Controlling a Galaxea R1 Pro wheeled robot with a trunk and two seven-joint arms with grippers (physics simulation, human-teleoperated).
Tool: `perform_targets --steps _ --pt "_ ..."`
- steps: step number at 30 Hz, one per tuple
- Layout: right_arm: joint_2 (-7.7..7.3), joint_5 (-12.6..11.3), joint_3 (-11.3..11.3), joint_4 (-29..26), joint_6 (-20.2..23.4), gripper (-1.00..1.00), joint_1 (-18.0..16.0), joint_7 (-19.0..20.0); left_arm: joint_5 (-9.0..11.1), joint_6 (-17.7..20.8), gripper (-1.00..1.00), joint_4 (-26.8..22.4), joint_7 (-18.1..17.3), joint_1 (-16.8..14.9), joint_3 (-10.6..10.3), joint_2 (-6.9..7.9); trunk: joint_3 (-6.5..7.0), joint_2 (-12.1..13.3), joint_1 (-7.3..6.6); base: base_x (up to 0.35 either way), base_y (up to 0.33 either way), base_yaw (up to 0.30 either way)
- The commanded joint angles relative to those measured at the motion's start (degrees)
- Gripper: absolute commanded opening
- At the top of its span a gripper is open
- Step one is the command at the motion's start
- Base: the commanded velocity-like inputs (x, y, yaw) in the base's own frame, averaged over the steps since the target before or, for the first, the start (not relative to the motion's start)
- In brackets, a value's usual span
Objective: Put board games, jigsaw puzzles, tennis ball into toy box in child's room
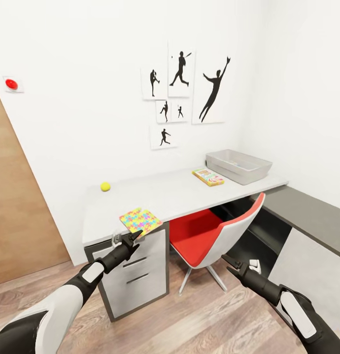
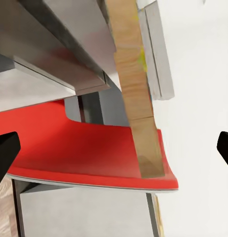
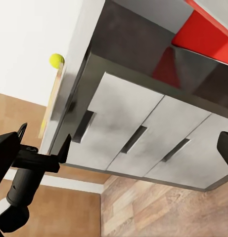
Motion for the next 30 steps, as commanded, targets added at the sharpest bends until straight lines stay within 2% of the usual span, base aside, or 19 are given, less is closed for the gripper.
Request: perform_targets --steps 1,14,18,30 --pt "0.0 -0.3 -0.1 0.0 0.4 1.0 0.0 0.0 0.4 0.5 1.0 0.0 -0.1 0.0 0.0 0.01 -0.05 0.0 -0.01 0.0 0.0 0.0" --pt "0.0 -0.2 -0.1 0.0 0.4 1.0 0.0 0.0 0.4 0.4 1.0 0.0 -0.1 0.0 0.0 0.01 -0.05 0.0 -0.01 0.0 0.0 0.0" --pt "0.06 -0.2 -0.1 0.1 0.4 1.0 0.0 0.0 0.4 0.5 1.0 0.0 -0.1 0.0 0.0 0.01 0.67 1.6 -0.89 0.0 0.0 0.0" --pt "0.09 -0.2 -0.1 0.1 0.3 1.0 0.0 0.0 0.4 0.3 1.0 0.0 -0.2 0.0 0.0 0.01 0.67 1.6 -0.89 0.002 0.0 0.0"
